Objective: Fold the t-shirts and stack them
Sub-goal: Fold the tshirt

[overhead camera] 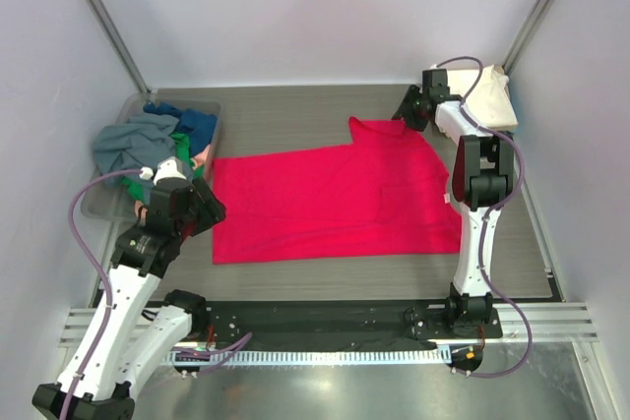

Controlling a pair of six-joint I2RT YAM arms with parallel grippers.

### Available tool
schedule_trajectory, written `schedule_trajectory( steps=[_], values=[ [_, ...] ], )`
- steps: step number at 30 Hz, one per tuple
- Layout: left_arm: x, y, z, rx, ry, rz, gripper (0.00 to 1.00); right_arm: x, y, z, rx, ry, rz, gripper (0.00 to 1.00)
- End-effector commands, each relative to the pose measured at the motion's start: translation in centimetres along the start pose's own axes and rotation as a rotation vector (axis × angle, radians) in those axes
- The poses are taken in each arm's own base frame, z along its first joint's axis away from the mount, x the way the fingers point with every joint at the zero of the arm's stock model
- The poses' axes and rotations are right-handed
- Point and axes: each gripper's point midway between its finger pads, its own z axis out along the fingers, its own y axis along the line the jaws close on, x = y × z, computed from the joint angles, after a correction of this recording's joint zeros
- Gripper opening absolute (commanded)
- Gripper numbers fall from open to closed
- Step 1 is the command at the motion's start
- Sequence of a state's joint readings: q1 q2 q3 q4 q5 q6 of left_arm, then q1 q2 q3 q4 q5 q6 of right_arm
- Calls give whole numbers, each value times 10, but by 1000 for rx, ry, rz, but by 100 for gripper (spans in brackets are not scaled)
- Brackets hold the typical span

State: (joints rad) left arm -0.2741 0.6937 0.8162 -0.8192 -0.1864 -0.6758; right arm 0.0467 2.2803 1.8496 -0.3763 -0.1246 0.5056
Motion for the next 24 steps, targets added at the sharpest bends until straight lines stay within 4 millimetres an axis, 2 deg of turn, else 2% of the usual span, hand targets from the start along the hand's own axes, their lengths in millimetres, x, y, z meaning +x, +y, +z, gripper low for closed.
schedule_trajectory(
  steps=[1, 7, 14, 18, 19, 20, 24],
  values=[
    [-6, -5, 1, 25, -23, 5, 62, -3, -1, -3, 9, -33, -33, 53],
    [-6, -5, 1, 24, -23, 3, 61, 7, -7, 8, 14, -9, -30, 52],
    [-6, -5, 2, 26, -21, 6, 61, 12, 7, 13, -11, -5, -40, 51],
    [-6, -5, 2, 25, -22, 3, 61, 17, 12, 17, -17, 3, -48, 47],
    [-6, -5, 2, 24, -21, 3, 61, 19, 13, 18, -19, 6, -50, 44],
    [-6, -5, 2, 24, -21, 3, 62, 19, 13, 19, -19, 6, -47, 34],
    [-6, -5, 2, 25, -22, 3, 61, 15, 16, 15, -26, -2, -56, 12]
  ],
)
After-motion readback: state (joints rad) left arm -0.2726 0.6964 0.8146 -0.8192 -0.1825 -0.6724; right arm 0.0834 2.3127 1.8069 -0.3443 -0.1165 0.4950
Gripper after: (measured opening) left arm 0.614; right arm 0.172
